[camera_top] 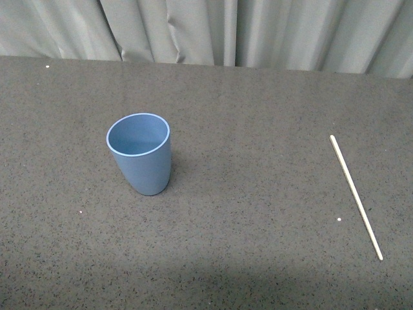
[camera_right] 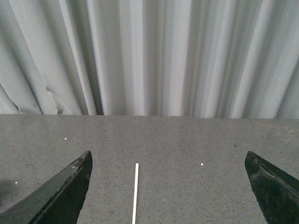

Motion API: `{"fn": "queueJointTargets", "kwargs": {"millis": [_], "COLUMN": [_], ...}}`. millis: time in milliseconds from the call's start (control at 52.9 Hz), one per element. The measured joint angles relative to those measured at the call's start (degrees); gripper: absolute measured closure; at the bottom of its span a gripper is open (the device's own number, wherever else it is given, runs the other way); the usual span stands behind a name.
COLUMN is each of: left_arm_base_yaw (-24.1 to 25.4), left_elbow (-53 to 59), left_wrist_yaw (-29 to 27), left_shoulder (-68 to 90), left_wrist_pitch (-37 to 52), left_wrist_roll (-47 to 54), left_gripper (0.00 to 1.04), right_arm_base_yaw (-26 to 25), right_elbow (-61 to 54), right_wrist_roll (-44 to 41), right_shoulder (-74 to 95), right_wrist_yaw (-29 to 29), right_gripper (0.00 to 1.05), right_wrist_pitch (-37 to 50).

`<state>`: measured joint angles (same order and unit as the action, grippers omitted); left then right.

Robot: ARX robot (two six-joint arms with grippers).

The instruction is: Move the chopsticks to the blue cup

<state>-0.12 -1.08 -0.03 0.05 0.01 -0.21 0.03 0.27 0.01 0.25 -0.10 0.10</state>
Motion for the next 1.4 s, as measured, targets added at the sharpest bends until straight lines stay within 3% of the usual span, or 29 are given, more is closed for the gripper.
{"fn": "queueJointTargets", "kwargs": {"millis": [1021, 1078, 1116, 1191, 1400], "left_arm_base_yaw": [0.0, 0.0, 0.0, 0.0, 0.0], "left_elbow": [0.0, 0.0, 0.0, 0.0, 0.0], "left_wrist_yaw": [0.0, 0.0, 0.0, -0.02, 0.0], "left_shoulder": [0.0, 0.0, 0.0, -0.02, 0.0], "left_wrist_pitch": [0.0, 0.0, 0.0, 0.0, 0.0], "left_wrist_roll": [0.0, 0.0, 0.0, 0.0, -0.02], "left_gripper": [0.07, 0.07, 0.07, 0.07, 0.07], "right_arm_base_yaw": [0.0, 0.76, 1.77, 2.23, 1.14], "right_elbow": [0.0, 0.94, 2.71, 4.2, 10.56], "right_wrist_roll": [0.0, -2.49, -7.45, -13.94, -13.6], "right_shoulder": [0.0, 1.2, 4.83, 13.94, 42.27], "right_wrist_yaw": [0.0, 3.1, 6.54, 6.88, 4.11], "right_gripper": [0.09, 0.09, 0.09, 0.09, 0.09], "right_wrist_pitch": [0.0, -2.82, -6.62, -5.84, 6.78]}}
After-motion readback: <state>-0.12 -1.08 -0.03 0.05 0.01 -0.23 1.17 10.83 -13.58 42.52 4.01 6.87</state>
